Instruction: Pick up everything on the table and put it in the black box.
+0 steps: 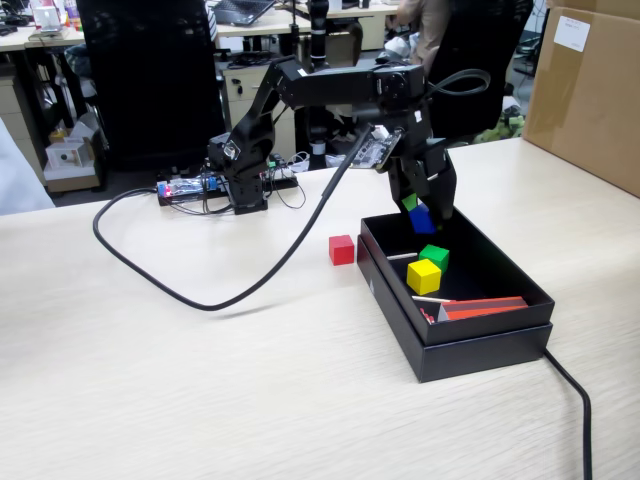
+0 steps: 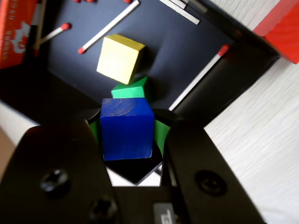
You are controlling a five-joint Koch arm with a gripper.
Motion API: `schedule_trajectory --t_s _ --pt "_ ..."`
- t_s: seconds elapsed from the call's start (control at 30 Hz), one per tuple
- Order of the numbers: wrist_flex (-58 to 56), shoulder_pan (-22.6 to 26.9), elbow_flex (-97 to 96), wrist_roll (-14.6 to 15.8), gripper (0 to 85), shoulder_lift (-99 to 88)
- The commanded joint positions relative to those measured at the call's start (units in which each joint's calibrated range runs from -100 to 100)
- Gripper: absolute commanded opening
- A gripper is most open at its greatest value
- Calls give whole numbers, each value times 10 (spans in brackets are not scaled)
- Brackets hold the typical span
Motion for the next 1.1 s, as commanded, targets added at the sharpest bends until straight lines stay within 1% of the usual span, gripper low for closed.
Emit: schedule_trajectory --t_s 0.0,0.13,0.17,0.2,0.23,0.4,0.47,0.57,0.7,0.77,0.87,1.0,1.07 --pt "-1 5 52 4 70 13" --pt "0 6 63 4 76 43" --pt "-1 5 94 3 156 71" --pt "-1 5 92 3 215 68" --pt "-1 5 90 3 251 62" --pt "-1 2 75 3 259 -6" --pt "-2 0 37 2 314 -70" --pt "-14 -8 -8 2 358 -168" --pt "-27 -40 -130 2 370 -378" --pt "-27 -54 -196 2 370 -447" --pt "-25 -80 -353 9 371 -555" --pt "-9 -88 -487 27 374 -602" --pt "2 -84 -533 45 375 -598"
